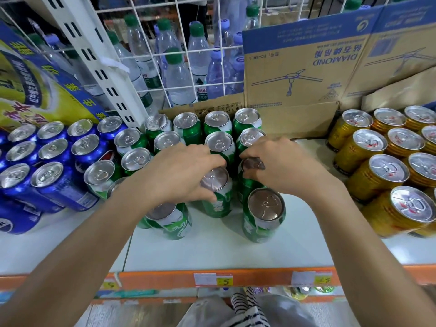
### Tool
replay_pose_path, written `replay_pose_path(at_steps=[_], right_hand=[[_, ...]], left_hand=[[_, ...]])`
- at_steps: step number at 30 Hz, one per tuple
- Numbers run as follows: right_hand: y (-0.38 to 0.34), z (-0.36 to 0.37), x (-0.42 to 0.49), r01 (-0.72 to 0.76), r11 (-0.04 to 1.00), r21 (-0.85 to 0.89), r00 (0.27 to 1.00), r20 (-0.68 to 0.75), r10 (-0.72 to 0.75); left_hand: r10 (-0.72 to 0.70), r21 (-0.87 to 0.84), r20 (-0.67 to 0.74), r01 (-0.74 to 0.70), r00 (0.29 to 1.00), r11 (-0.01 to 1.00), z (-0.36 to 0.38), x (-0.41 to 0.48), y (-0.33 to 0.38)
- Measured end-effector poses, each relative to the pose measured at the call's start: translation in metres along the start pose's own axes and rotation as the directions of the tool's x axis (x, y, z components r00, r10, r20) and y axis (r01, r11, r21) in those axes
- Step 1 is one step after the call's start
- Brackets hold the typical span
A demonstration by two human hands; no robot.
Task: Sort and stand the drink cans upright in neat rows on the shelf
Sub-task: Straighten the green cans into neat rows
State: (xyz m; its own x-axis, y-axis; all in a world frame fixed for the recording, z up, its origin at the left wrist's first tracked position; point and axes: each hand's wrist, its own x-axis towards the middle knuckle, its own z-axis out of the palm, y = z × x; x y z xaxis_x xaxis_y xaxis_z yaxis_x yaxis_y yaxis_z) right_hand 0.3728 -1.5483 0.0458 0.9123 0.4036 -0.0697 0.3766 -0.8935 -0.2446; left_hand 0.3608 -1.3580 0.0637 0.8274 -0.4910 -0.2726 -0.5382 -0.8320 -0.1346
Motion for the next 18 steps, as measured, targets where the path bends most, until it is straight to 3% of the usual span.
replay_pose_path(at_steps=[18], right_hand=[[0.0021, 0.0025, -0.0012, 0.022, 1.0, -0.01, 0.999, 0.034, -0.022]], left_hand=[[-0.056, -0.071, -0.069, 0.051, 0.996, 0.996, 0.0007, 0.0105, 0.0033]])
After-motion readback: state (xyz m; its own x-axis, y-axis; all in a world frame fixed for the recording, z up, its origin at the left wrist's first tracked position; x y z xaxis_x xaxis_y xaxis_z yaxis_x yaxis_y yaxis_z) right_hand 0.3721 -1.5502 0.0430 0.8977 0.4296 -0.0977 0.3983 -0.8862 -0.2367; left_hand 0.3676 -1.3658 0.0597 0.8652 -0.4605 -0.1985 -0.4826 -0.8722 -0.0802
